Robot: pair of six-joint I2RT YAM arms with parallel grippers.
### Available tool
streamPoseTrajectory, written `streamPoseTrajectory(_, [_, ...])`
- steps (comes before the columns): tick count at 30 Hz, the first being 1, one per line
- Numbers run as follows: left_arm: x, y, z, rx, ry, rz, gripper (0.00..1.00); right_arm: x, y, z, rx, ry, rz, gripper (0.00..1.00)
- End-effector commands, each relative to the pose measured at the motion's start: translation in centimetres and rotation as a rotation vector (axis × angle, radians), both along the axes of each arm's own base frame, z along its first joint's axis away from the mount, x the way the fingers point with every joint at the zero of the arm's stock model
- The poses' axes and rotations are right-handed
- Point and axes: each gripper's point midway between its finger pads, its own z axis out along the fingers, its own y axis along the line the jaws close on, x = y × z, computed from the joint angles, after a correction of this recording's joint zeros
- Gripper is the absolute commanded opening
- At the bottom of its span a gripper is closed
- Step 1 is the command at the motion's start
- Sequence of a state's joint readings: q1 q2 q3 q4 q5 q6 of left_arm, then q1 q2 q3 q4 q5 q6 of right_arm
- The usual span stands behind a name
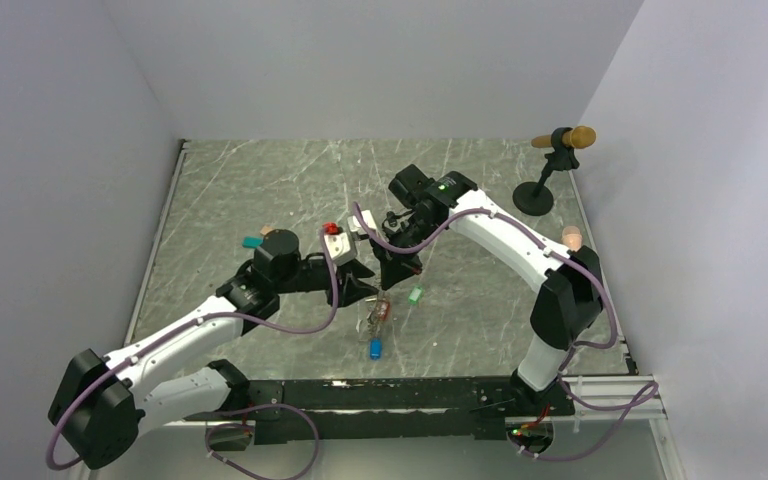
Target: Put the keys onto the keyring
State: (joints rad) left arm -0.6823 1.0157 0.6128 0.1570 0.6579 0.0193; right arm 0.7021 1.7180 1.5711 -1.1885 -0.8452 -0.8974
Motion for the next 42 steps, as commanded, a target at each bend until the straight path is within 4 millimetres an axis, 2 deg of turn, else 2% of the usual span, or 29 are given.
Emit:
streamPoseTrajectory(1, [-0.1, -0.8, 1.1, -0.051, -0.037, -0.039, 0.46, -0.4, 0.6, 1.7, 0.050, 0.004, 0.021, 0.00])
streamPoseTrajectory(6, [0.0, -1.0, 0.5, -0.040, -0.020, -0.041, 0.40, -0.4, 0.7, 1.8, 0.056, 0.009, 0.023, 0.00])
streamPoseTrajectory(17, [-0.3, -0.4, -0.4, -0.045, -0.036, -0.028, 0.40, -0.6, 0.9, 2.1, 0.076, 0.021, 0.026, 0.00])
streamPoseTrajectory(27, [-0.4, -0.7, -0.1, -0.057, -0.039, -0.048, 0.34, -0.6, 0.9, 1.8, 0.074, 0.034, 0.026, 0.00])
streamPoseTrajectory(30, [-0.6, -0.8, -0.2, -0.053, -0.030, -0.064, 0.25, -0.6, 1.0, 1.8, 0.077, 0.034, 0.027, 0.00])
streamPoseTrajectory(35, [-0.8, -1.1, -0.6, -0.048, -0.014, -0.085, 0.02, -0.7, 1.1, 1.8, 0.083, 0.037, 0.028, 0.00])
streamPoseTrajectory(42, [-0.7, -0.7, -0.4, -0.075, -0.005, -0.037, 0.00, -0.6, 1.0, 2.1, 0.107, 0.054, 0.025, 0.00])
